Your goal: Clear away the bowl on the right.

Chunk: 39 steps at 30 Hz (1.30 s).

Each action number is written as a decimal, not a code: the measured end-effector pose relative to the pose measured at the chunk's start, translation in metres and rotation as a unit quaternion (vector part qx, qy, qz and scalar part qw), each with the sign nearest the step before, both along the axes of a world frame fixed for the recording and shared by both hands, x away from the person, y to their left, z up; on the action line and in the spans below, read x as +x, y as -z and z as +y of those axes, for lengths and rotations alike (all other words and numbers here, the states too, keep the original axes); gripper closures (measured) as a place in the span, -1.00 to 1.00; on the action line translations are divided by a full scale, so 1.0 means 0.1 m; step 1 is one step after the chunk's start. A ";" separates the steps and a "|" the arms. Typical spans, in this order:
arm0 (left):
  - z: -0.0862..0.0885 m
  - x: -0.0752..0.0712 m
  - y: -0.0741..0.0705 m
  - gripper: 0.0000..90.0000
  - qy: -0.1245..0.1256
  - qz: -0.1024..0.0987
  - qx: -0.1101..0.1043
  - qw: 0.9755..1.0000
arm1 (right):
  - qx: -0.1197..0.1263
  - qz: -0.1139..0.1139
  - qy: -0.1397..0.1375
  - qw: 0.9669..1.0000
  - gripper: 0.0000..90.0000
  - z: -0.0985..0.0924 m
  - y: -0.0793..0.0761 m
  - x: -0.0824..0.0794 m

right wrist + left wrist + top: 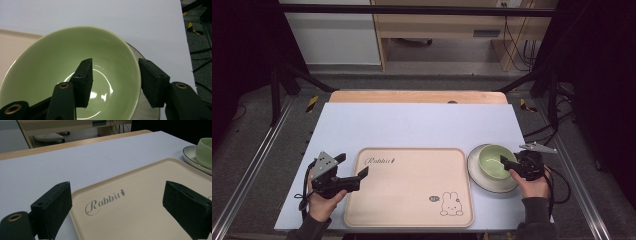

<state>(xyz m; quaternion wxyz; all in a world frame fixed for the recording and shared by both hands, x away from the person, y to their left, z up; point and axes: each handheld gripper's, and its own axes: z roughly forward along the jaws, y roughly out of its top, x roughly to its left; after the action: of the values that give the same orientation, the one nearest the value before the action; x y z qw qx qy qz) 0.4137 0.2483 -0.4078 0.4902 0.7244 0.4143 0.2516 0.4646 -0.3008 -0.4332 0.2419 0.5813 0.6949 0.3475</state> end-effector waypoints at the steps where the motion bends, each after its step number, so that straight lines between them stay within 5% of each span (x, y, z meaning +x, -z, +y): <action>1: 0.00 0.00 0.00 -0.81 0.000 0.001 0.001 1.000 | 0.000 0.005 0.001 1.000 0.06 0.00 0.01 0.00; 12: 0.00 0.00 0.00 -0.81 0.000 -0.001 0.001 1.000 | 0.011 0.033 0.015 0.999 0.25 -0.04 0.02 0.03; 33: -0.01 -0.01 0.00 -0.81 0.004 -0.003 0.005 1.000 | -0.015 0.070 0.020 0.997 0.67 -0.05 0.08 0.09; 39: -0.01 -0.01 0.00 -0.81 0.004 -0.002 0.005 1.000 | -0.002 0.089 0.031 0.996 0.75 -0.07 0.08 0.10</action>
<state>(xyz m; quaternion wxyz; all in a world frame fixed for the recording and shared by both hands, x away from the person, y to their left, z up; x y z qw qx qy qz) 0.4122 0.2476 -0.4078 0.4888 0.7279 0.4088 0.2533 0.4746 -0.3075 -0.4408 0.1908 0.6304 0.6960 0.2858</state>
